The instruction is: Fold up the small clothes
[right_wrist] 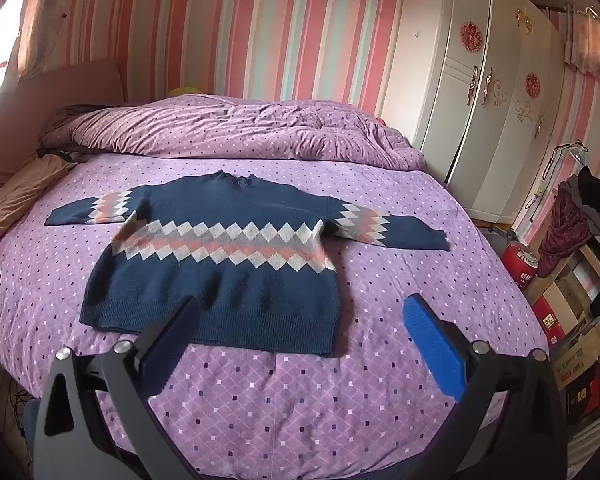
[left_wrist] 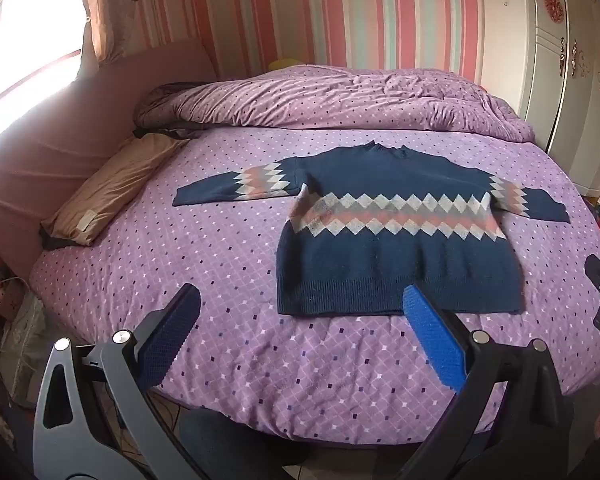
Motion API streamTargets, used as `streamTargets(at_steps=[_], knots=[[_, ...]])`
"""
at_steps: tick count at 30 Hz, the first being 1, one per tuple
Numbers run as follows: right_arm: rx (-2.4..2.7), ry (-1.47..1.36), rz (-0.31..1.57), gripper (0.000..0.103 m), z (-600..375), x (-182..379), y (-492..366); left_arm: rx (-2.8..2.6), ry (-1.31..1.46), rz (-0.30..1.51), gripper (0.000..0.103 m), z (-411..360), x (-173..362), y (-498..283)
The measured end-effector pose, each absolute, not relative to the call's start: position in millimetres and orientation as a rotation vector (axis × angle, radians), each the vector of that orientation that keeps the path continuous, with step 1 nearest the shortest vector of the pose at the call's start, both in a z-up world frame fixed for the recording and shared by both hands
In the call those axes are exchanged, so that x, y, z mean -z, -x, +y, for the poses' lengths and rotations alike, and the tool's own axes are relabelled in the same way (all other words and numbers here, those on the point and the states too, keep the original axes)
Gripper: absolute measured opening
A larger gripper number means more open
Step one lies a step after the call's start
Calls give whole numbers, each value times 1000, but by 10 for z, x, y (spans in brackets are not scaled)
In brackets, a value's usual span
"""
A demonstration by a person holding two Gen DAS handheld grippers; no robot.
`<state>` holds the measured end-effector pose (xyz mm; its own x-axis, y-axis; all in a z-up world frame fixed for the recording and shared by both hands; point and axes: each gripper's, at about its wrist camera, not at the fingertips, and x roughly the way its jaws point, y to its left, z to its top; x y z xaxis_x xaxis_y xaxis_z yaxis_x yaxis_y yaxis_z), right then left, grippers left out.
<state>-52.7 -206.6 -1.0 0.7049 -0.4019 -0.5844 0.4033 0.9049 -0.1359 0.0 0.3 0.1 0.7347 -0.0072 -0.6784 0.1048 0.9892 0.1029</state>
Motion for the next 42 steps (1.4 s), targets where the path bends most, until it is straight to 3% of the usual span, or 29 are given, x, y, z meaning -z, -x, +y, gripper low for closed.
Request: streamTargets(at_steps=[42], knots=[[444, -3, 648, 102, -2096, 48, 519, 84, -135, 739, 100, -105, -40, -38]])
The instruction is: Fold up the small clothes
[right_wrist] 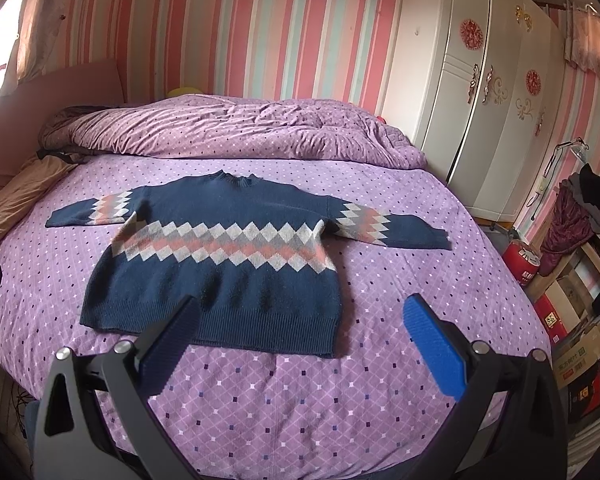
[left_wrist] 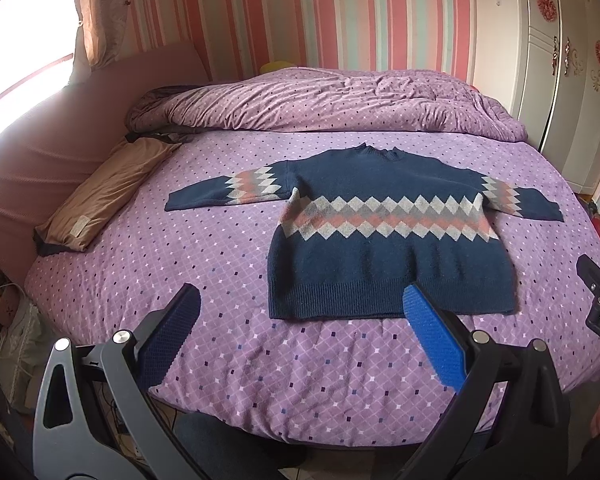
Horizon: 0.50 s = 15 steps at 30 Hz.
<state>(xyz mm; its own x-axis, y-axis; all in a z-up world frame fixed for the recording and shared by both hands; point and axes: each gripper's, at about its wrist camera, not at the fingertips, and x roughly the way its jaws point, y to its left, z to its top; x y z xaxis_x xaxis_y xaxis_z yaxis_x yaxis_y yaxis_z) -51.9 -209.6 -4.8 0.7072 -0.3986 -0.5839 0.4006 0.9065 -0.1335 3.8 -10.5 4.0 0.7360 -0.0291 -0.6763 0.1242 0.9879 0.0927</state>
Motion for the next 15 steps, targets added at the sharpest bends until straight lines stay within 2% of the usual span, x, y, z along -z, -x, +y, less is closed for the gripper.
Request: streamTargets(at_steps=[15], knots=[[445, -3, 657, 102, -2137, 62, 480, 89, -132, 747, 100, -98, -16, -52]])
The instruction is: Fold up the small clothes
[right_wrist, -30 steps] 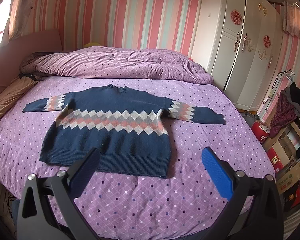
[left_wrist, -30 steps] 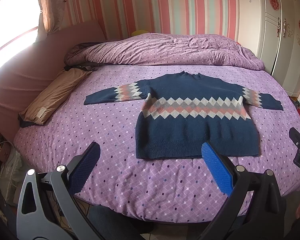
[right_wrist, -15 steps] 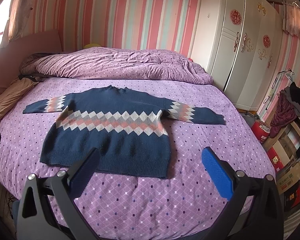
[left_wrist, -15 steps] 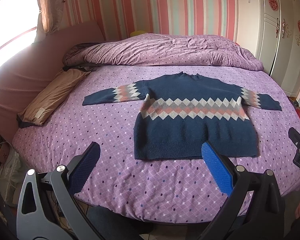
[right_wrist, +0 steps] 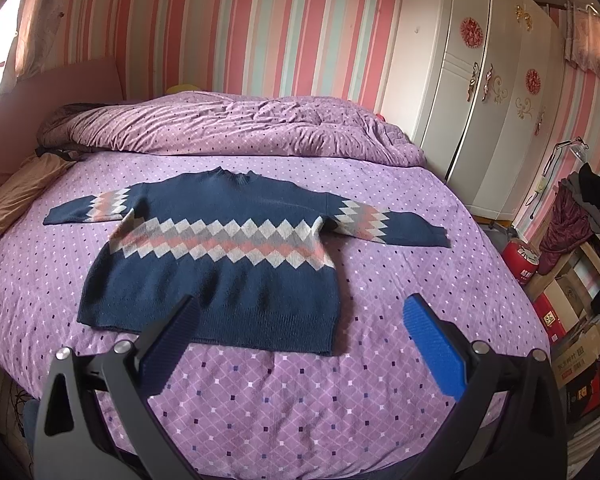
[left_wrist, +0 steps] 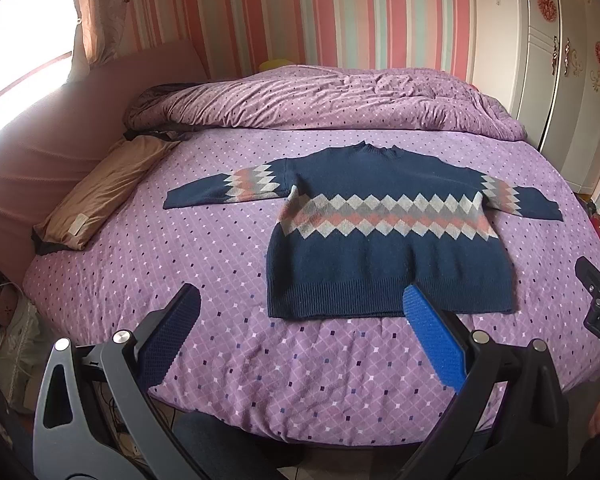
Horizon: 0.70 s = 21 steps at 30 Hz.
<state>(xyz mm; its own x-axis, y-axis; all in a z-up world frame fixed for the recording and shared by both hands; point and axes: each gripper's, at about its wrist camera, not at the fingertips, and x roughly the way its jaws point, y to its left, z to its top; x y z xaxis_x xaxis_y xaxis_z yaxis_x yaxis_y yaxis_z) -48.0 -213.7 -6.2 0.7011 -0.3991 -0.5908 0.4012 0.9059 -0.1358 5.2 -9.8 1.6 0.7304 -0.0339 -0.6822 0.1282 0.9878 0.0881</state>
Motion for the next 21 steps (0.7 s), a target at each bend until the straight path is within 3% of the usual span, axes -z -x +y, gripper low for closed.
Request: streamTargets(at_steps=[21], knots=[[447, -11, 661, 102, -2130, 139, 470, 91, -134, 753, 100, -75, 1, -91]])
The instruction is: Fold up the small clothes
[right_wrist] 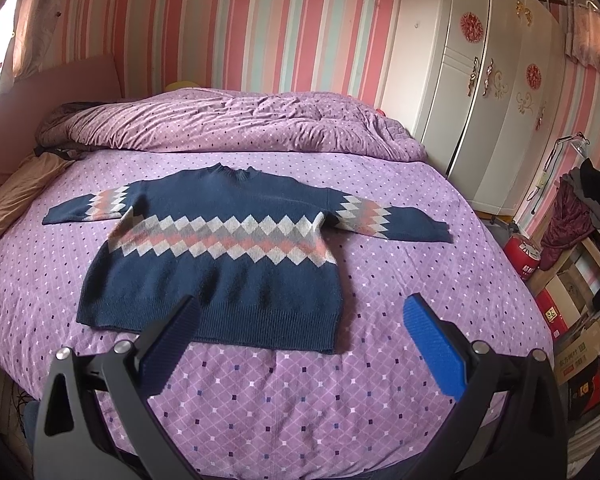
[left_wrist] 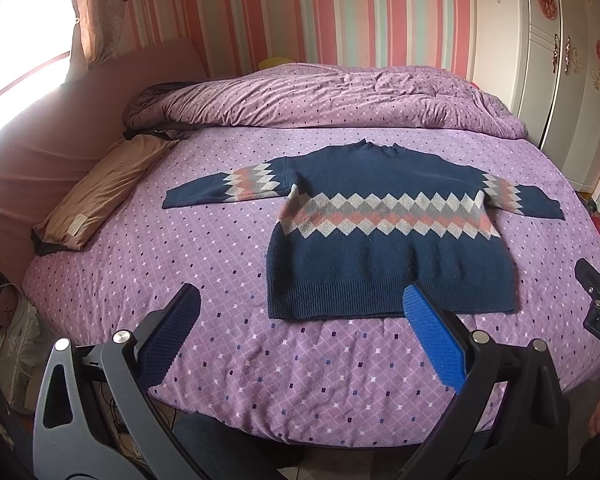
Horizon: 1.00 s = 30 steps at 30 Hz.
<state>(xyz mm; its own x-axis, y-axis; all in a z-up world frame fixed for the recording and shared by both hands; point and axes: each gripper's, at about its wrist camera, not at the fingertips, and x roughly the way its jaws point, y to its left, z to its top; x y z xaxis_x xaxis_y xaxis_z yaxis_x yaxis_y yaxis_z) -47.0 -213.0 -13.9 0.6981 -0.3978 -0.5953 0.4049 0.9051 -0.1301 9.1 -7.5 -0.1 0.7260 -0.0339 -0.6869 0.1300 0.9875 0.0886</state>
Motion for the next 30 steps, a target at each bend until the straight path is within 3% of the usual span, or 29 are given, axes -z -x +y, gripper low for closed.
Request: streamTargets(at_steps=[21, 30], knots=[[445, -18, 676, 102, -2144, 232, 413, 101, -122, 780, 100, -85, 131, -157], [436, -13, 704, 102, -2146, 322, 280, 168, 31, 842, 100, 109, 245, -329]])
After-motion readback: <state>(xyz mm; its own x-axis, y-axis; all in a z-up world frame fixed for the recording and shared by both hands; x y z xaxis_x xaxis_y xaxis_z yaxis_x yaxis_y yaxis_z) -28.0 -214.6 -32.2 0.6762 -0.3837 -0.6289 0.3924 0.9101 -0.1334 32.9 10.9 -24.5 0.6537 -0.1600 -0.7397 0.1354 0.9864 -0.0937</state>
